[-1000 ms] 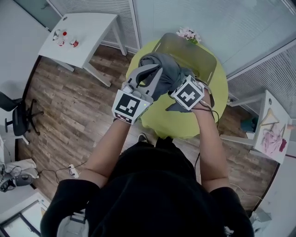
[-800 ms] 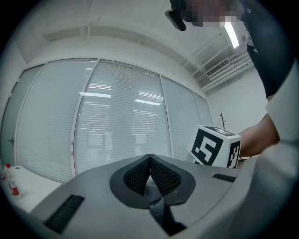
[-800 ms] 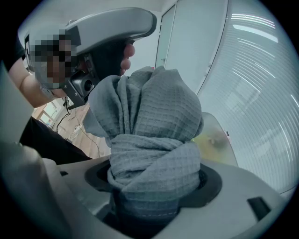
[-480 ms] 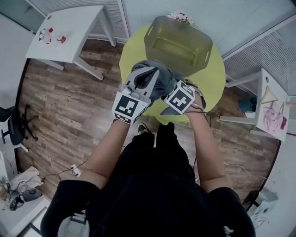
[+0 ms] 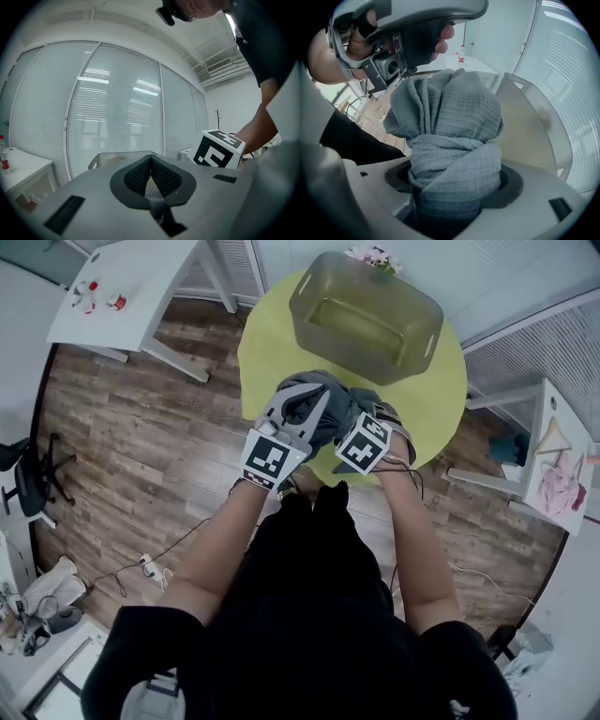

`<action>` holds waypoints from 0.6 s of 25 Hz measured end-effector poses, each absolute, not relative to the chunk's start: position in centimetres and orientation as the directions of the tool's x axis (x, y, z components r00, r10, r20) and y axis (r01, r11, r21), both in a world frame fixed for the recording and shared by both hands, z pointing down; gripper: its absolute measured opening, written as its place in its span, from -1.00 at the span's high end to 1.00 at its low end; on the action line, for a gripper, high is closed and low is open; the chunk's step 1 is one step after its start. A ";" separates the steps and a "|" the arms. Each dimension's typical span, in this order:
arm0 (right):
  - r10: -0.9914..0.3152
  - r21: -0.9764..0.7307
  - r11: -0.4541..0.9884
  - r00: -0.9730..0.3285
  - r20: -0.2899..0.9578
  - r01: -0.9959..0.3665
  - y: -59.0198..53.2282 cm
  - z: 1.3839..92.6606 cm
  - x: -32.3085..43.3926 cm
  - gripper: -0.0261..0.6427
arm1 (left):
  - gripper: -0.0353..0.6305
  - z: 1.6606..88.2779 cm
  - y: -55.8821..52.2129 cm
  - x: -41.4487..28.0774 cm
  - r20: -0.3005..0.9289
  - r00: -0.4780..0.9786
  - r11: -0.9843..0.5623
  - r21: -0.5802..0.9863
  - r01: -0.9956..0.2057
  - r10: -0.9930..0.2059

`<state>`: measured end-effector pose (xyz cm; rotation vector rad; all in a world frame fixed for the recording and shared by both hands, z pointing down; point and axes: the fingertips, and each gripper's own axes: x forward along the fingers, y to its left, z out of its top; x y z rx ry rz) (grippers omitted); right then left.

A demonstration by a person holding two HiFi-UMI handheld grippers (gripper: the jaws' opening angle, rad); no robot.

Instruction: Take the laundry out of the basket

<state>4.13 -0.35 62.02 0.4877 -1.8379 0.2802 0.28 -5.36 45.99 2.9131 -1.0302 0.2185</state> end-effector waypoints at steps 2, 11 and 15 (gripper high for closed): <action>-0.174 0.032 0.886 -0.268 0.947 -0.462 -0.3 63.7 4.7 -0.25 | 0.86 47.2 -5.6 1.0 0.160 0.764 -0.774 0.001 -0.633 -0.625; -0.116 -0.027 0.890 -0.284 0.952 -0.454 0.5 72.1 5.8 -0.25 | 0.86 53.8 -6.2 3.5 0.265 0.737 -0.761 0.015 -0.648 -0.622; -0.067 -0.056 0.909 -0.277 0.958 -0.412 1.1 75.1 5.9 -0.25 | 0.86 55.9 -6.6 4.0 0.298 0.725 -0.753 0.029 -0.657 -0.621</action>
